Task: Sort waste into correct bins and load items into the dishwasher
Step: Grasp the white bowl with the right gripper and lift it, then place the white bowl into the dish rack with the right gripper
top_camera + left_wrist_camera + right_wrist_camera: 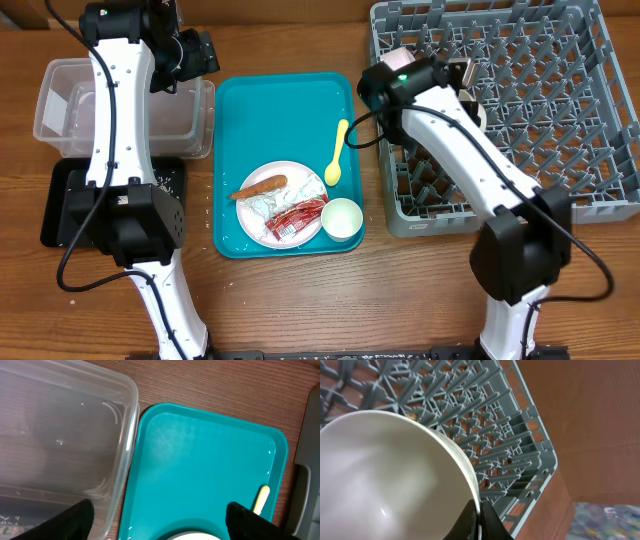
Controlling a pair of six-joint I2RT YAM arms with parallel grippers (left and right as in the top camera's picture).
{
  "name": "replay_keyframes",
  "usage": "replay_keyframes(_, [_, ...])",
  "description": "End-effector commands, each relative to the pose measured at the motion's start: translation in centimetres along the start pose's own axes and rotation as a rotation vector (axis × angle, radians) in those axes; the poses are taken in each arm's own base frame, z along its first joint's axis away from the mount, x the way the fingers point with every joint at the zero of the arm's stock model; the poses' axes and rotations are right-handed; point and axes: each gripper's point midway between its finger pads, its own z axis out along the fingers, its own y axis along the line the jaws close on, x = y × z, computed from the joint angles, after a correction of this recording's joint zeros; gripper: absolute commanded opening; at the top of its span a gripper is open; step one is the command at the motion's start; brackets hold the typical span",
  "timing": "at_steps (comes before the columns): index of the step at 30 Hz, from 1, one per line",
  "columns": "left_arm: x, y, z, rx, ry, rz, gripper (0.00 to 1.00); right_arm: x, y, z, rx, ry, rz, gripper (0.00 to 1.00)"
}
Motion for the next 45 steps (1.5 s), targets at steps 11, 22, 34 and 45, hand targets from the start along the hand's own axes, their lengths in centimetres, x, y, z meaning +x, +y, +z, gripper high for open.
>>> replay_keyframes(11, [0.4,-0.6,0.2,0.003,0.008,0.024,0.93,-0.4,1.1,-0.9,0.052,-0.088,-0.008,0.04])
replay_keyframes(22, [0.3,-0.5,0.2,0.003,0.005,0.024,0.97,-3.3,-0.8,-2.6,0.176,-0.29,-0.024,0.04])
replay_keyframes(34, [-1.2,-0.9,0.1,0.015,-0.054,0.033,0.96,-3.4,0.9,-2.5,0.172,-0.283,-0.216,0.04])
replay_keyframes(45, [-3.2,-1.5,-0.1,0.037,-0.139,0.045,0.98,-0.9,2.2,-0.7,0.193,-0.248,-0.326,0.04])
